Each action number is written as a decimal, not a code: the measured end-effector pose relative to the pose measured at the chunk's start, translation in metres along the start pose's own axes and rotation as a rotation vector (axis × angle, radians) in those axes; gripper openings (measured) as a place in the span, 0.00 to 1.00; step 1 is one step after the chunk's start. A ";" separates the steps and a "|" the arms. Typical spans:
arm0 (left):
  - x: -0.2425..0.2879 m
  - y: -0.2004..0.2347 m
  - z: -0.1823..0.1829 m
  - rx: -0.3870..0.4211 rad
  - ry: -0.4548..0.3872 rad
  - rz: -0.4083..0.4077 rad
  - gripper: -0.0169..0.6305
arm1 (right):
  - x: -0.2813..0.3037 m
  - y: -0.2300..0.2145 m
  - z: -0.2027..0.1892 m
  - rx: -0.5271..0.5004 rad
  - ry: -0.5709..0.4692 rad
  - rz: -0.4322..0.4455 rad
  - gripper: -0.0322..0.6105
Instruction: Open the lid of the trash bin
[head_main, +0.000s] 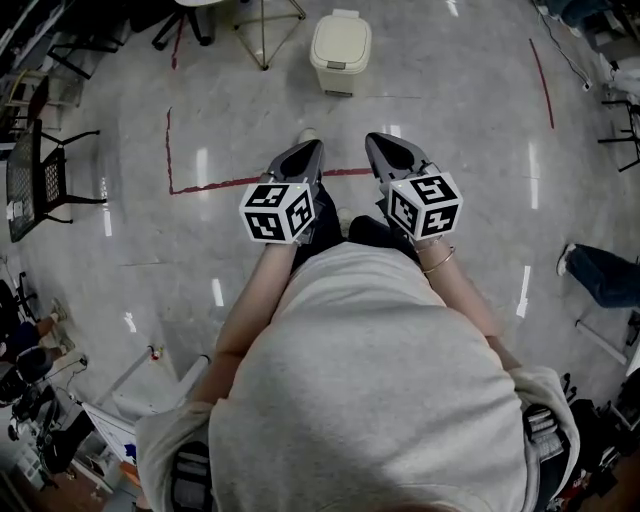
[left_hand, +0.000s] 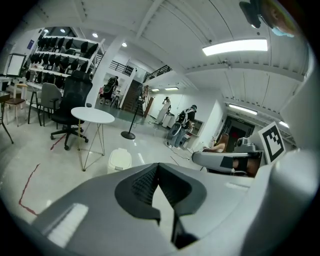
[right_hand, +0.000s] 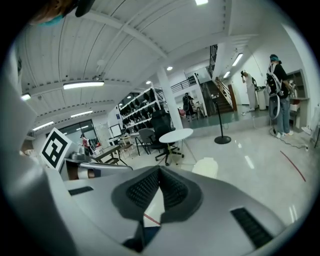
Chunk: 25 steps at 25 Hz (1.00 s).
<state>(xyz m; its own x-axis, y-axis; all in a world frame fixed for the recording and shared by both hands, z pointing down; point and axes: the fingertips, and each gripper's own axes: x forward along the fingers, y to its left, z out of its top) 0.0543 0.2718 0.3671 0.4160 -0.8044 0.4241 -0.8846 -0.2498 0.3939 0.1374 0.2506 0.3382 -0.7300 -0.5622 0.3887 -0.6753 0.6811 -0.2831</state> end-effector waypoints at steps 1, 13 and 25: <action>0.007 0.003 0.003 0.002 0.002 -0.008 0.04 | 0.005 -0.003 0.001 -0.002 0.005 -0.005 0.06; 0.090 0.107 0.080 -0.028 0.045 -0.062 0.04 | 0.127 -0.052 0.050 0.040 0.046 -0.115 0.06; 0.165 0.182 0.161 0.013 0.116 -0.208 0.04 | 0.237 -0.083 0.120 0.063 0.005 -0.204 0.06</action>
<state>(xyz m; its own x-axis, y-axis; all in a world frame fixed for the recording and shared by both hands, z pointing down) -0.0725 0.0073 0.3777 0.6103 -0.6677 0.4263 -0.7796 -0.4108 0.4726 0.0074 0.0044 0.3489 -0.5766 -0.6832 0.4481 -0.8146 0.5223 -0.2520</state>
